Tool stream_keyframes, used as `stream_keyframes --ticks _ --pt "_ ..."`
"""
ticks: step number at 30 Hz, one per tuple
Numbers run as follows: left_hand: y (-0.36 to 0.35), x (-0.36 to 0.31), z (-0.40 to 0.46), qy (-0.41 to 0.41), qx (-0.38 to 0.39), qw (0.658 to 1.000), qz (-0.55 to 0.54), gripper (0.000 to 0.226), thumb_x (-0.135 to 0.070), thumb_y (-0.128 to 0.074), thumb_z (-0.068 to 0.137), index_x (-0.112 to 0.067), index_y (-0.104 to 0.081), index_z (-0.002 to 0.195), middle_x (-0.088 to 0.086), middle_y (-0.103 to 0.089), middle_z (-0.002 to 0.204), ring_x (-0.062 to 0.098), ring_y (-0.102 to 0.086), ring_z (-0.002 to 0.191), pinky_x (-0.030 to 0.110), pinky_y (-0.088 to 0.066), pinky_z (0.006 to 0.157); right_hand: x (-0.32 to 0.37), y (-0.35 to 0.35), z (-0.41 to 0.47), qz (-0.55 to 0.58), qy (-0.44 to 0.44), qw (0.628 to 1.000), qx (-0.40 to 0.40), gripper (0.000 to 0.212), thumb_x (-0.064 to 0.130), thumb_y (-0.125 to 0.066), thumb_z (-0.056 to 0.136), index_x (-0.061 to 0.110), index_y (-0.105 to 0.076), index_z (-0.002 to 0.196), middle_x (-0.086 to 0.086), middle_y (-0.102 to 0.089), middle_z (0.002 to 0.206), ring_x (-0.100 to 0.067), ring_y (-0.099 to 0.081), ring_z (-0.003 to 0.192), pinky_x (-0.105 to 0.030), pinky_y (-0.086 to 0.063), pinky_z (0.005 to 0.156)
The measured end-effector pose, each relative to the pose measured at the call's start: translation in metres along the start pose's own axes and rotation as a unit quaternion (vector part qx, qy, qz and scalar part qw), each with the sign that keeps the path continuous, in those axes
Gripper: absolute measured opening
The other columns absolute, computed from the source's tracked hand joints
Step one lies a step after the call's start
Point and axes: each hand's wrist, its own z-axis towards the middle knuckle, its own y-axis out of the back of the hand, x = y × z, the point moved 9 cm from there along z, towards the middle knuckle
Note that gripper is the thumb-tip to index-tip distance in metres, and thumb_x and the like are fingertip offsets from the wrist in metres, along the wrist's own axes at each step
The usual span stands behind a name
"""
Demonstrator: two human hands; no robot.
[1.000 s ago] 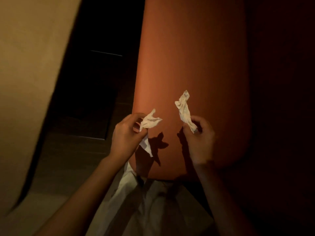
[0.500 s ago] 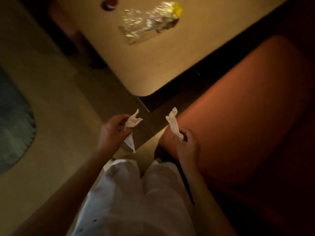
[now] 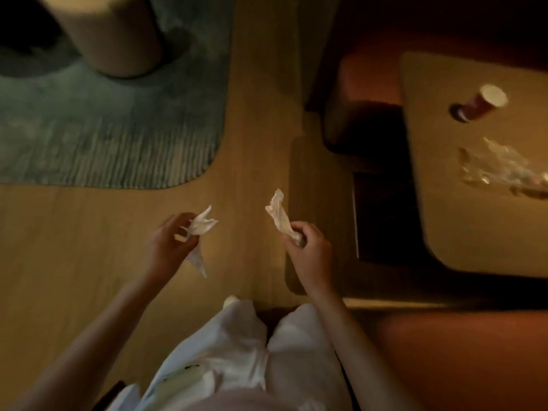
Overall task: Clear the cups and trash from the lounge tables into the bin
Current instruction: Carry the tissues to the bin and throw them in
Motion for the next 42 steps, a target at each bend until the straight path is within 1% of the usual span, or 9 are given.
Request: stream_keyframes --ticks 3,5,9,11,15,21,24,32,42 --pt "0.094 0.048 0.014 0.030 -0.089 0.995 0.016 0.051 0.007 -0.074 0.071 -0.025 -0.061 0.108 -0.001 -0.063 0.094 0.015 -0.063 0.076 0.007 -0.048 0.060 0.073 -0.074 0.030 0.021 0.057 0.997 0.047 0.019 0.024 -0.069 0.084 0.023 -0.066 0.102 0.015 -0.062 0.089 -0.001 -0.061 0.078 -0.022 -0.054 0.065" --pt "0.147 0.073 0.015 0.058 -0.147 0.987 0.013 0.054 0.006 -0.075 0.070 -0.034 -0.060 0.104 -0.013 -0.063 0.091 0.003 -0.060 0.074 0.004 -0.047 0.060 0.118 -0.119 0.045 0.019 0.097 0.991 0.087 0.019 0.024 -0.070 0.084 0.021 -0.066 0.103 0.013 -0.063 0.091 -0.004 -0.061 0.080 -0.023 -0.055 0.068" --pt "0.220 0.115 0.002 0.111 -0.246 0.963 0.008 0.048 -0.002 -0.073 0.071 -0.032 -0.061 0.107 -0.032 -0.060 0.094 -0.010 -0.059 0.077 0.006 -0.048 0.062 0.196 -0.201 0.076 0.010 0.166 0.972 0.168 0.019 0.022 -0.070 0.084 0.022 -0.066 0.103 0.011 -0.061 0.092 -0.008 -0.061 0.082 -0.026 -0.056 0.069" --pt "0.244 0.134 0.000 0.145 -0.279 0.949 0.010 0.049 -0.004 -0.073 0.071 -0.037 -0.060 0.106 -0.028 -0.061 0.091 -0.010 -0.060 0.078 0.011 -0.050 0.063 0.228 -0.242 0.093 0.004 0.182 0.961 0.209 0.018 0.022 -0.070 0.084 0.022 -0.066 0.102 0.008 -0.063 0.094 -0.009 -0.061 0.084 -0.033 -0.057 0.072" --pt "0.299 0.178 0.017 0.199 -0.349 0.915 0.022 0.038 -0.004 -0.073 0.073 -0.023 -0.066 0.105 -0.010 -0.064 0.092 -0.001 -0.061 0.073 0.028 -0.055 0.063 0.294 -0.328 0.133 0.003 0.210 0.938 0.277 0.017 0.021 -0.068 0.086 0.023 -0.065 0.103 0.006 -0.064 0.097 -0.011 -0.061 0.087 -0.041 -0.057 0.077" --pt "0.414 0.234 0.045 0.286 -0.466 0.836 0.046 0.039 -0.009 -0.073 0.075 -0.035 -0.064 0.103 -0.012 -0.067 0.092 -0.003 -0.062 0.074 0.015 -0.050 0.061 0.423 -0.470 0.185 0.001 0.285 0.877 0.387 0.019 0.018 -0.068 0.085 0.016 -0.066 0.104 0.002 -0.064 0.098 -0.014 -0.061 0.089 -0.044 -0.054 0.079" --pt "0.460 0.255 0.058 0.316 -0.485 0.813 0.063 0.037 -0.010 -0.074 0.075 -0.031 -0.065 0.105 -0.012 -0.066 0.091 -0.004 -0.062 0.075 0.008 -0.046 0.060 0.489 -0.534 0.189 -0.009 0.338 0.843 0.417 0.018 0.016 -0.068 0.084 0.014 -0.068 0.102 0.001 -0.065 0.094 -0.012 -0.061 0.084 -0.042 -0.053 0.076" --pt "0.567 0.360 0.093 0.371 -0.514 0.772 0.047 0.033 -0.013 -0.072 0.078 -0.027 -0.066 0.106 -0.008 -0.065 0.094 0.004 -0.061 0.077 0.027 -0.055 0.066 0.624 -0.714 0.177 -0.033 0.448 0.763 0.464 0.016 0.018 -0.068 0.083 0.017 -0.067 0.099 0.005 -0.064 0.088 -0.006 -0.057 0.076 -0.034 -0.052 0.069" --pt "0.778 0.524 0.128 0.400 -0.506 0.764 0.019 0.036 -0.011 -0.071 0.079 -0.029 -0.064 0.109 -0.011 -0.062 0.097 0.002 -0.059 0.083 0.031 -0.056 0.072 0.794 -0.931 0.157 -0.034 0.474 0.741 0.475 0.018 0.017 -0.068 0.083 0.019 -0.066 0.100 0.007 -0.063 0.089 -0.005 -0.058 0.078 -0.032 -0.052 0.069"
